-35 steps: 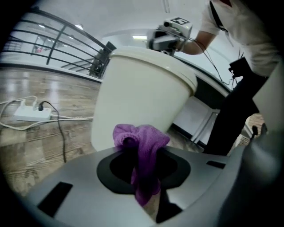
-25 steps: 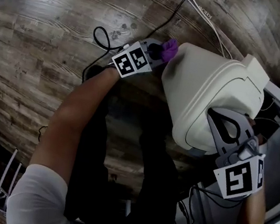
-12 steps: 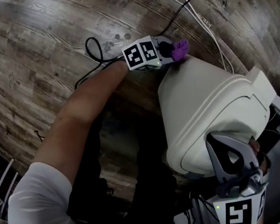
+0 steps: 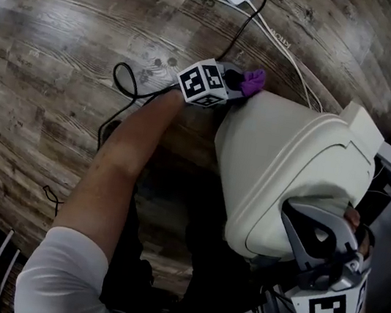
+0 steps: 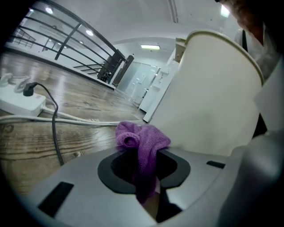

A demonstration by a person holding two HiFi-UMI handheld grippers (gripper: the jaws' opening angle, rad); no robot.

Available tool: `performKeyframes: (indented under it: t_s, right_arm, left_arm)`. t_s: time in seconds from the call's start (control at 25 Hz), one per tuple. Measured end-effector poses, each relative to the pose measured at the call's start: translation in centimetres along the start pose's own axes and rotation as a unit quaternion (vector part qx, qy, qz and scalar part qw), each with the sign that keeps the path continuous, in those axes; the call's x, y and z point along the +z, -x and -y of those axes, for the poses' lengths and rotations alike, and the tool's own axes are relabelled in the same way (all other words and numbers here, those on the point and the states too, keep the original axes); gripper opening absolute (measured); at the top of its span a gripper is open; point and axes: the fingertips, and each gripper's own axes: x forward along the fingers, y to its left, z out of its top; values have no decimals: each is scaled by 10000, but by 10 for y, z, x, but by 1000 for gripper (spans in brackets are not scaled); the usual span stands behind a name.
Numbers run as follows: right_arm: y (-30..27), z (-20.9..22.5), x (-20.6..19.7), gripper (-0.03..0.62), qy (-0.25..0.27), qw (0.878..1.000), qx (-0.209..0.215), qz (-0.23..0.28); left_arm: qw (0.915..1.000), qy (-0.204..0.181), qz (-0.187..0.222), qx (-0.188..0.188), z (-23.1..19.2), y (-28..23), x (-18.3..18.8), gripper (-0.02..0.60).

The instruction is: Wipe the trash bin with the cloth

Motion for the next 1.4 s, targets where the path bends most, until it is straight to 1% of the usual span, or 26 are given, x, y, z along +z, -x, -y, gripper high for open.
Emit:
performKeyframes:
  t_s: [0.16, 0.4, 0.56, 0.76, 0.88, 1.04, 1.4]
  right_arm:
    - [1, 1, -1, 8, -71, 9999, -53, 55]
    - [1, 2, -1, 8, -137, 9998, -100, 123]
    - [3, 2, -3, 8, -213, 9996, -116, 150]
    - [3, 4, -4, 8, -277, 9993, -129, 199]
    - [4, 4, -4, 8, -323, 9992, -112, 198]
    - [3, 4, -4, 8, -294, 9993, -169, 154]
    - [4, 3, -5, 8, -317, 9992, -103, 199]
  left_arm:
    - [9996, 271, 74, -34, 5, 1, -12, 84]
    - [9992, 373, 82, -103, 12, 6, -24, 84]
    - [9986, 487, 74, -191, 29, 12, -37, 84]
    - [9982, 461, 1, -389, 57, 19, -58, 84]
    - [9979, 487, -57, -434, 75, 22, -72, 84]
    - [9978, 447, -95, -485, 88, 24, -82, 84]
    - [9959, 346, -413, -723, 120, 27, -114, 84]
